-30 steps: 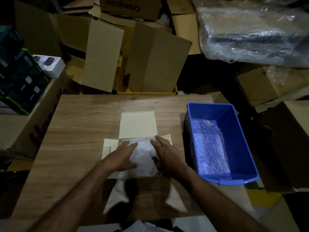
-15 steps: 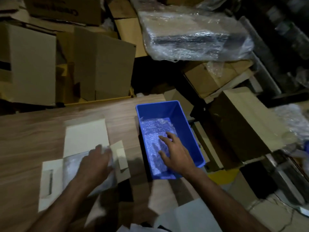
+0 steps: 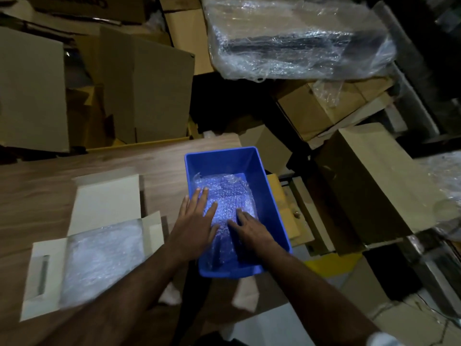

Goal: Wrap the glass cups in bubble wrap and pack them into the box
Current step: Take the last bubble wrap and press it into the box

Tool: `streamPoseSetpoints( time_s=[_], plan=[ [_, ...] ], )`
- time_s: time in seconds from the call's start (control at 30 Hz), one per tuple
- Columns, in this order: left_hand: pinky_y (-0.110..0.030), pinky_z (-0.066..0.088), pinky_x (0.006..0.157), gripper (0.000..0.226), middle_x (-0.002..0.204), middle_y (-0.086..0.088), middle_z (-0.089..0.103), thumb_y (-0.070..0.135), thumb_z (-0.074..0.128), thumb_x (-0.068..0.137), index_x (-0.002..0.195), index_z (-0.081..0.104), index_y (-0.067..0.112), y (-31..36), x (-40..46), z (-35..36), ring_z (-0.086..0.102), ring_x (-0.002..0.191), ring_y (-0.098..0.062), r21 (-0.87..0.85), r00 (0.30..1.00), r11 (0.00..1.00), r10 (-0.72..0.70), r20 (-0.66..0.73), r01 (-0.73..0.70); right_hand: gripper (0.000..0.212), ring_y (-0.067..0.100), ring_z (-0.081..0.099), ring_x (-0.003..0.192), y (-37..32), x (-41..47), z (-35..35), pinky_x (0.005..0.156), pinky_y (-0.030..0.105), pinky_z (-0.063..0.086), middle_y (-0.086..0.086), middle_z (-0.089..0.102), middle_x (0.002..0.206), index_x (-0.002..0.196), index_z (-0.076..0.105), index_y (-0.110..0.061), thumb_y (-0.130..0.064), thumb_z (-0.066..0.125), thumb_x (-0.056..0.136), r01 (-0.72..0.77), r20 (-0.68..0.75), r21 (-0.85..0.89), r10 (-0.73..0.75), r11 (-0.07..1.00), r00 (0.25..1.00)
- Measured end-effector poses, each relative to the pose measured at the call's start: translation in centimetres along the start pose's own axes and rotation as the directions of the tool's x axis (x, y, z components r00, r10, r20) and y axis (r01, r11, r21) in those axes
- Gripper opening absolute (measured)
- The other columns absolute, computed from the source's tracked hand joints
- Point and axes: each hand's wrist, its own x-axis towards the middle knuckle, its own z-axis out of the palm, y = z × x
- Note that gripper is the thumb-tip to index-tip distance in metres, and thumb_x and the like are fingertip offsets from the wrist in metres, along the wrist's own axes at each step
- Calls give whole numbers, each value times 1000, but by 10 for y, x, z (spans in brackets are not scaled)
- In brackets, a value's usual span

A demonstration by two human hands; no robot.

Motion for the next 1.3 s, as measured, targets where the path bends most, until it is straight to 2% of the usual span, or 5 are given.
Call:
streamPoseSetpoints(
  time_s=[0.27,0.63,0.83,1.0,1.3],
  plan=[
    [-45,-2,121,62,169,-14,6,34,47,97,156,34,19,5,0,-2,-2,156,-33,-75,999,997,-28,-20,26,41,32,27,148,8,7,-9,107,40,42,15,30,160,147,46,-19,-23,40,107,113,42,-188,-107,976,993],
    [-43,-8,124,73,169,-7,-11,35,54,98,161,18,26,-1,-9,-10,-19,153,-24,-206,1000,978,22,-1,-22,16,29,62,104,9,-5,-19,75,43,56,9,58,120,106,60,-13,-25,52,98,46,-329,233,34,971,944],
    [-41,-10,120,114,167,6,-24,50,77,75,160,2,38,-16,-27,-13,-27,152,-20,-370,999,928,49,-18,-52,28,28,62,118,-7,-37,-51,85,43,57,11,57,144,106,59,-14,-36,44,100,117,-559,342,102,932,823],
    [-59,18,123,85,168,-9,14,67,58,86,156,33,25,-19,-18,-23,11,156,-31,-525,983,838,64,-172,-147,24,19,63,114,-42,-64,-93,93,39,56,10,61,138,117,60,-11,-28,55,100,258,-726,311,53,915,686],
    [-30,40,116,46,137,13,64,-9,56,97,129,69,21,-92,-100,-129,51,137,-8,-798,921,552,-129,-368,-241,17,3,57,95,-129,-83,-162,81,16,42,-5,65,117,116,57,-20,-31,50,105,450,-702,148,-227,880,675]
  ],
)
